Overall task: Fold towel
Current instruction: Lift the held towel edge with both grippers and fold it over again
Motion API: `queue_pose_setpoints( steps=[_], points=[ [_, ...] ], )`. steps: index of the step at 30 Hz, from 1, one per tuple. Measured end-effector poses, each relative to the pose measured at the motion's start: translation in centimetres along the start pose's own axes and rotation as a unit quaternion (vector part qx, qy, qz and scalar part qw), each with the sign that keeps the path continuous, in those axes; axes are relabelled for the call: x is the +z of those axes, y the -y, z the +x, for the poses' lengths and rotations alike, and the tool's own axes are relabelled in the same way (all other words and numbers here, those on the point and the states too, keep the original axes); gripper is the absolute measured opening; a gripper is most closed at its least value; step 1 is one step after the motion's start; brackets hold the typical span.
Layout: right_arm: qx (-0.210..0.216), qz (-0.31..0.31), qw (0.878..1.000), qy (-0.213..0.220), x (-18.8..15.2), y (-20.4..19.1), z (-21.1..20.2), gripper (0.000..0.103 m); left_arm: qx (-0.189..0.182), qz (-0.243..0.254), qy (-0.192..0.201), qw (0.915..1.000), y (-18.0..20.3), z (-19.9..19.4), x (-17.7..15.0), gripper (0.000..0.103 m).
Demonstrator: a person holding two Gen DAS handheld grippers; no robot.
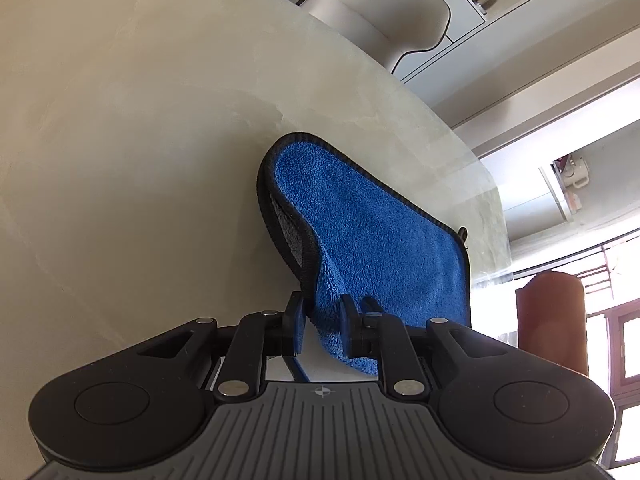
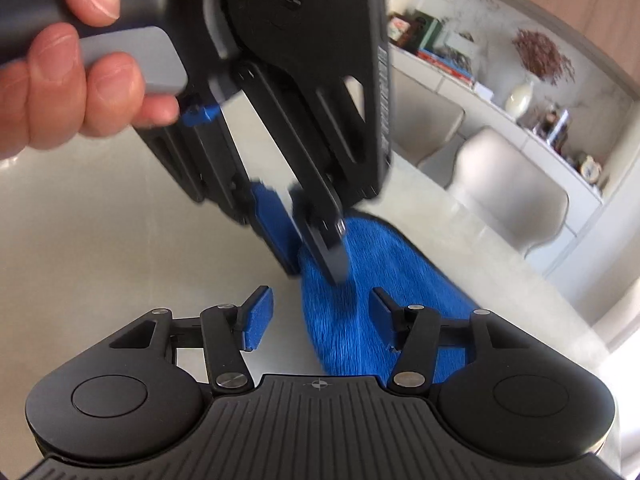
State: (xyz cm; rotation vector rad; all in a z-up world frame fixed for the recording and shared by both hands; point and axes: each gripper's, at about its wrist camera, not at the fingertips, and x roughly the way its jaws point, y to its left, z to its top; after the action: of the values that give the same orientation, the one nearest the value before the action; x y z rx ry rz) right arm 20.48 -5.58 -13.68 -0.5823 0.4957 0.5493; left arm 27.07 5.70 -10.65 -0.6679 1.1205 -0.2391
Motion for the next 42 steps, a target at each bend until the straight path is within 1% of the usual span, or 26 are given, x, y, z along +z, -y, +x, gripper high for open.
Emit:
queue_pose_setpoints(
  steps=[1,2,3,4,5,7,8,10,13,15,18,20,24,25,26,27,28,29,31,32,34,36,37,39,42],
  points=[
    [0.005,0.0,1.0,-0.003,0.0,0.1,0.2,0.042,-0.003,-0.001,-0.002,1.0,-0.1,0.0,0.0,0.019],
    [0.01,0.003,1.0,-0.009,0.1,0.2,0.4,0.028,-0.005,-0.002,-0.003,1.0,-0.2,0.1,0.0,0.021],
    [0.014,0.007,1.0,-0.015,0.1,0.4,0.6,0.018,0.001,0.001,0.0,1.0,-0.4,-0.1,0.0,0.024],
    [0.026,0.019,0.999,-0.023,0.2,0.9,0.8,0.01,0.007,0.003,0.003,1.0,-0.5,-0.2,0.1,0.035],
    [0.038,0.036,0.998,-0.029,0.2,1.5,0.8,0.01,0.004,0.001,0.009,0.9999,-0.9,-0.6,0.2,0.049],
    [0.045,0.055,0.997,-0.028,0.4,2.4,0.6,0.01,-0.002,-0.02,0.027,0.9994,-1.8,-1.1,0.6,0.065],
    [0.045,0.064,0.997,-0.026,0.5,2.8,0.4,0.01,-0.003,-0.03,0.034,0.999,-2.2,-1.3,0.9,0.065],
    [0.049,0.08,0.995,-0.02,0.8,3.4,0.2,0.01,0.002,-0.034,0.041,0.9986,-2.7,-1.1,1.8,0.066],
    [0.055,0.1,0.993,-0.013,1.0,4.3,-0.2,0.01,0.003,-0.045,0.035,0.9984,-3.2,0.0,3.2,0.069],
    [0.054,0.105,0.993,-0.01,1.1,4.7,-0.3,0.01,-0.002,-0.053,0.03,0.9981,-3.3,0.8,4.0,0.069],
    [0.057,0.11,0.992,-0.006,0.9,5.1,-0.6,0.01,0.003,-0.05,0.025,0.9984,-3.1,2.0,5.5,0.07],
    [0.059,0.114,0.992,-0.004,0.7,5.4,-0.8,0.01,0.004,-0.047,0.025,0.9986,-2.9,2.8,6.2,0.073],
    [0.064,0.122,0.99,-0.002,0.5,5.7,-0.9,0.01,0.003,-0.046,0.028,0.9985,-2.6,3.7,7.4,0.073],
    [0.066,0.124,0.99,-0.002,0.4,5.7,-0.9,0.01,0.003,-0.045,0.028,0.9986,-2.5,3.8,7.5,0.07],
    [0.066,0.125,0.99,-0.001,0.4,5.7,-0.9,0.01,0.003,-0.041,0.028,0.9988,-2.4,4.1,7.7,0.058],
    [0.067,0.126,0.99,-0.001,0.3,5.7,-0.9,0.01,0.006,-0.03,0.025,0.9992,-2.1,4.4,7.8,0.045],
    [0.067,0.127,0.99,-0.001,0.3,5.7,-0.9,0.01,0.009,-0.02,0.023,0.9995,-1.9,4.7,7.9,0.015],
    [0.068,0.127,0.99,-0.001,0.1,5.6,-1.0,0.01,0.014,-0.014,0.022,0.9996,-1.8,4.8,7.9,0.007],
    [0.069,0.126,0.99,-0.003,0.0,5.5,-0.9,0.012,0.02,-0.004,0.03,0.9993,-1.5,4.9,7.7,0.007],
    [0.067,0.125,0.99,-0.004,0.0,5.5,-0.8,0.014,0.02,-0.005,0.033,0.9992,-1.5,4.8,7.7,0.007],
    [0.063,0.125,0.99,-0.004,0.1,5.5,-0.5,0.016,0.018,-0.009,0.037,0.9991,-1.4,4.5,7.6,0.007],
    [0.058,0.122,0.991,-0.002,0.3,5.5,-0.1,0.025,0.017,-0.014,0.036,0.9991,-1.3,4.4,7.7,0.007],
    [0.053,0.118,0.992,0.001,0.4,5.3,0.0,0.034,0.017,-0.016,0.035,0.9991,-1.3,4.4,7.7,0.007],
    [0.038,0.096,0.995,0.012,0.8,4.7,0.1,0.036,0.017,-0.017,0.035,0.9991,-1.1,4.2,7.8,0.007],
    [0.029,0.062,0.997,0.023,1.1,3.4,0.1,0.036,0.017,-0.016,0.035,0.9991,-1.0,3.9,7.9,0.007]
  ],
)
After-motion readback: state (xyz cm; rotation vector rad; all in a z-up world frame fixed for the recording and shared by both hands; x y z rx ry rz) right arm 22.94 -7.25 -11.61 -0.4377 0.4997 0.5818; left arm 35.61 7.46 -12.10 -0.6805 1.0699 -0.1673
